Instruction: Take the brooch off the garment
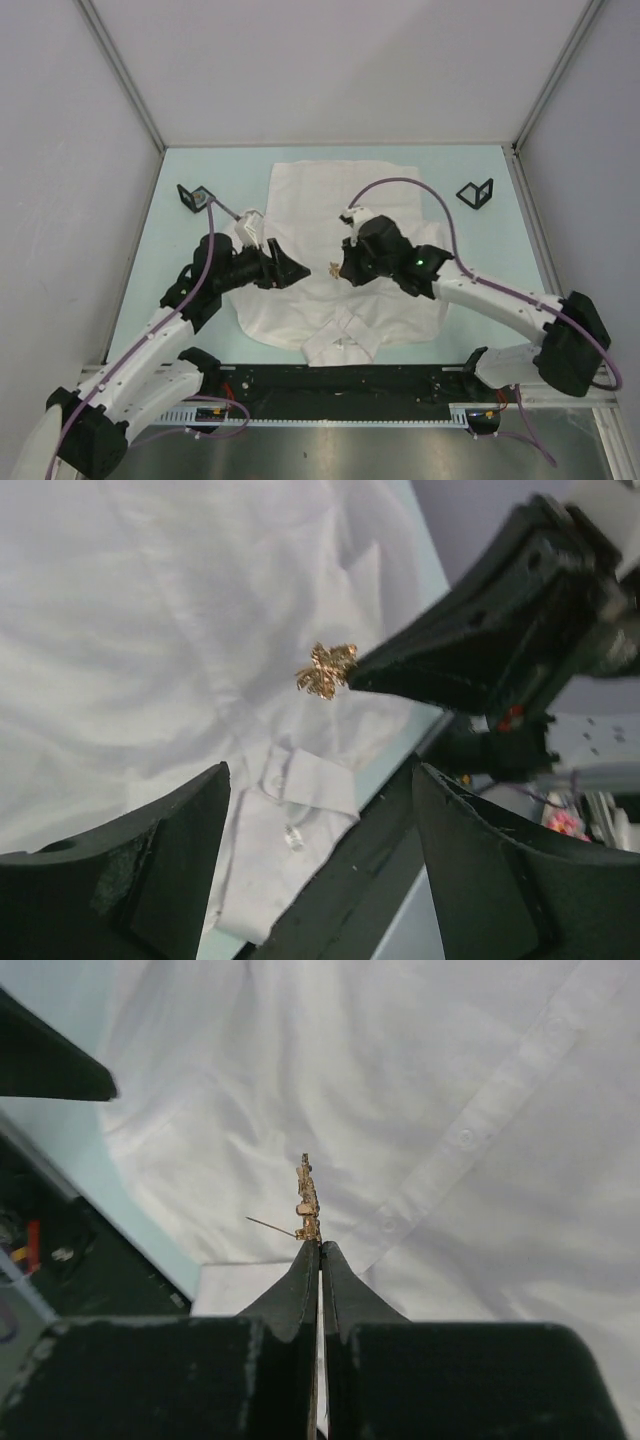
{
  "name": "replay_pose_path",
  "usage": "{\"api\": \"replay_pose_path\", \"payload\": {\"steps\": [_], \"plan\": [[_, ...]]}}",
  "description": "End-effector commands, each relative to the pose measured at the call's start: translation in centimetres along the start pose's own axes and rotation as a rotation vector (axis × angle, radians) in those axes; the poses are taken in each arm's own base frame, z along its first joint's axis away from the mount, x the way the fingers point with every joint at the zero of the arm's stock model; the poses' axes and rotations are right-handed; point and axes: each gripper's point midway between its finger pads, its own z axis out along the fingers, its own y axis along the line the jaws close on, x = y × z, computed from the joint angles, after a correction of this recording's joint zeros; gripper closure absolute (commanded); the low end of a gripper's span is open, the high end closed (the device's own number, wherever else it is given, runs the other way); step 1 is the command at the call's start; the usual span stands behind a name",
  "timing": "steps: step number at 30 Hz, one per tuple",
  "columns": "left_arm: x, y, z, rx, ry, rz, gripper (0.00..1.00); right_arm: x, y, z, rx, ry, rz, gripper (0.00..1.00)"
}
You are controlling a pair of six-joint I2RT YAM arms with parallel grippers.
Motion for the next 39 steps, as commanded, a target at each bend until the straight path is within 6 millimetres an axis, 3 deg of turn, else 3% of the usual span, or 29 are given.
{"api": "replay_pose_path", "payload": {"steps": [1,2,3,4,6,9,10,15,20,39], "plan": [[-0.4,-6.4,-0.4,0.345,0.092,0.071,0.22,-2.2,2.4,-5.4,-0.395,-0.059,0.051,1.00],[-0.4,-6.9,-0.2,0.374,0.107,0.053,0.22,-1.9,1.8,-5.9,-0.413,-0.060,0.067,1.00],[-0.5,-6.9,0.5,0.384,0.128,0.040,0.23,-3.3,0.0,-7.1,-0.405,-0.113,0.100,1.00],[-0.4,-7.4,0.7,0.416,0.150,0.044,0.23,-3.3,0.4,-8.1,-0.474,-0.106,0.108,1.00],[-0.9,-8.1,2.2,0.441,0.180,0.052,0.24,-3.9,-1.5,-8.9,-0.483,-0.133,0.150,1.00],[-0.9,-10.3,3.3,0.524,0.243,0.080,0.25,-4.2,-2.6,-9.7,-0.533,-0.128,0.189,1.00],[-0.5,-10.1,4.2,0.531,0.278,0.068,0.25,-4.3,-2.8,-9.8,-0.543,-0.129,0.200,1.00],[-1.3,-10.4,5.4,0.539,0.283,0.046,0.29,-4.9,-2.6,-10.1,-0.604,-0.138,0.207,1.00],[-1.5,-10.6,6.2,0.575,0.320,0.022,0.39,-4.4,-2.0,-9.7,-0.651,-0.099,0.211,1.00],[-2.0,-11.8,6.9,0.672,0.338,-0.026,0.63,-3.8,-2.3,-8.6,-0.634,-0.069,0.229,1.00]]}}
